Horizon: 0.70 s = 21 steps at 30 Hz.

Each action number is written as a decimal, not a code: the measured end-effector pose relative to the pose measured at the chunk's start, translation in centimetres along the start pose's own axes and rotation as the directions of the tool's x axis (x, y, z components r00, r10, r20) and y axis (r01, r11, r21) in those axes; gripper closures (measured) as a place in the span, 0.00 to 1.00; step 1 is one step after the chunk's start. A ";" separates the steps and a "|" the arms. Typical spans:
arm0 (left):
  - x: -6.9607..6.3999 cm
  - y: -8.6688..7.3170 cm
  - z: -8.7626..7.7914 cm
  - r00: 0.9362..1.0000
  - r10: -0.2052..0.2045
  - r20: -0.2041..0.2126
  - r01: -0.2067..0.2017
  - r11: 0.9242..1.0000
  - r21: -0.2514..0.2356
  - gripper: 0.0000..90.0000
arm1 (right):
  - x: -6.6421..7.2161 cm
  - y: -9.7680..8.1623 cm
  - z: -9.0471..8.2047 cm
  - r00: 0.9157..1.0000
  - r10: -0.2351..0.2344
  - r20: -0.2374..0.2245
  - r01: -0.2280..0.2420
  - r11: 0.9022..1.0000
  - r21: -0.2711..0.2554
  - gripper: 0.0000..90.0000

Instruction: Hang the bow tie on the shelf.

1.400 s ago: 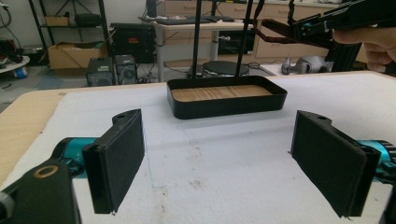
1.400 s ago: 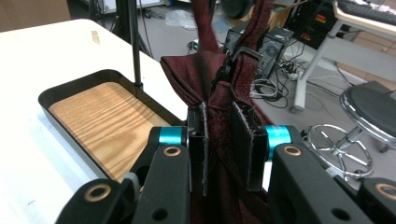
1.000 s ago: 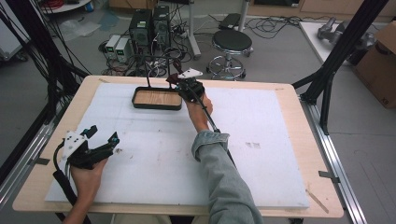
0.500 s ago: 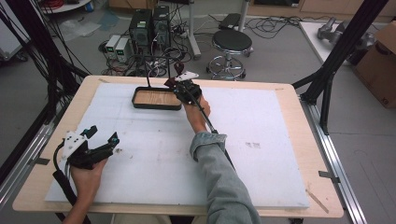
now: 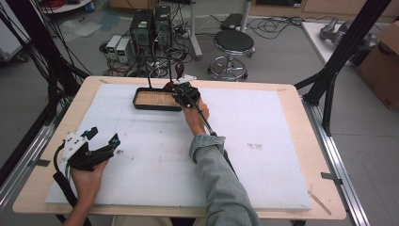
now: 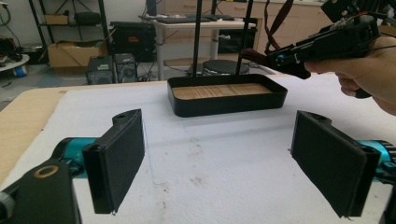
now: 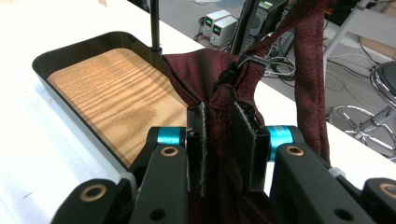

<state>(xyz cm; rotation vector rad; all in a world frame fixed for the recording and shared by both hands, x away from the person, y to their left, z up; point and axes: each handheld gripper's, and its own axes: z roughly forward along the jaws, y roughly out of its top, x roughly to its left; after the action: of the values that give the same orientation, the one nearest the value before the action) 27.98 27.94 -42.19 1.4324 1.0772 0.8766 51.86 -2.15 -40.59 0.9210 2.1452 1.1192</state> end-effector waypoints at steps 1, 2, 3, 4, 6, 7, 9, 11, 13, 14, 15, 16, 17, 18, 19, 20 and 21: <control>0.0 0.0 0.0 1.000 0.000 0.000 0.000 1.000 0.000 0.20 | 0.0 0.0 0.0 1.000 -0.001 0.001 0.001 1.000 -0.001 0.83; 0.0 0.0 0.0 1.000 0.000 0.000 0.000 1.000 0.000 0.20 | 0.0 0.0 0.1 1.000 -0.001 0.001 0.001 1.000 0.002 0.83; 0.0 0.0 0.0 1.000 0.000 0.000 0.000 1.000 0.000 0.20 | 0.0 0.0 0.1 1.000 0.001 0.002 -0.001 1.000 0.002 0.83; 0.0 0.0 0.0 1.000 0.000 0.001 0.000 1.000 0.000 0.20 | 0.0 0.0 0.1 1.000 0.001 0.004 -0.001 1.000 0.004 0.83; 0.0 0.0 0.0 1.000 0.001 0.000 -0.001 1.000 -0.001 0.20 | 0.1 0.0 0.1 1.000 0.004 0.002 -0.004 1.000 0.004 0.83; 0.0 0.0 0.0 1.000 0.002 -0.001 -0.002 1.000 0.000 0.20 | 0.1 0.0 0.1 1.000 0.003 0.002 -0.003 1.000 0.004 0.83; 0.0 0.0 0.0 1.000 0.002 -0.002 -0.002 1.000 0.000 0.20 | 0.1 0.0 0.2 1.000 0.001 0.002 -0.001 1.000 0.005 0.82; 0.0 0.0 0.0 1.000 0.003 -0.002 -0.003 1.000 0.001 0.20 | 0.1 0.0 0.2 1.000 0.001 0.002 -0.001 1.000 0.003 0.81; 0.1 0.0 0.0 1.000 0.004 -0.002 -0.004 1.000 0.001 0.20 | 0.1 0.0 0.2 1.000 -0.001 0.002 0.001 1.000 0.003 0.81; 0.0 0.0 0.0 1.000 0.003 -0.002 -0.003 1.000 0.001 0.20 | 0.1 0.0 0.2 1.000 0.002 -0.001 -0.002 1.000 0.004 0.81; 0.1 0.0 0.0 1.000 0.004 -0.003 -0.004 1.000 0.001 0.20 | 0.1 0.0 0.2 1.000 0.005 -0.001 -0.005 1.000 0.006 0.81; 0.1 0.0 0.0 1.000 0.003 -0.002 -0.003 1.000 0.002 0.20 | 0.1 0.0 0.2 1.000 0.007 -0.001 -0.007 1.000 0.005 0.80; 0.0 0.0 0.0 1.000 0.004 -0.003 -0.004 1.000 0.001 0.20 | 0.1 0.0 0.1 1.000 0.005 -0.003 -0.005 1.000 0.005 0.80; 0.1 0.0 0.0 1.000 0.006 -0.003 -0.006 1.000 0.002 0.20 | 0.1 0.0 0.1 1.000 0.006 -0.004 -0.006 1.000 0.004 0.80; 0.1 0.0 -0.1 1.000 0.006 -0.002 -0.006 1.000 0.003 0.20 | 0.1 0.0 0.1 1.000 0.005 -0.005 -0.005 1.000 0.003 0.80; 0.1 0.0 0.0 1.000 0.003 -0.001 -0.003 1.000 0.001 0.20 | 0.1 0.0 0.1 1.000 0.006 -0.006 -0.006 1.000 0.005 0.80; 0.1 0.0 0.0 1.000 0.003 -0.001 -0.003 1.000 0.001 0.20 | 0.2 0.0 0.1 1.000 0.009 -0.006 -0.009 1.000 0.008 0.80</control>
<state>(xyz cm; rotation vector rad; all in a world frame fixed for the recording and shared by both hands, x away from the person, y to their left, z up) 27.96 28.01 -42.17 1.4351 1.0770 0.8790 51.80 -1.95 -40.62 0.9329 2.1539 1.1200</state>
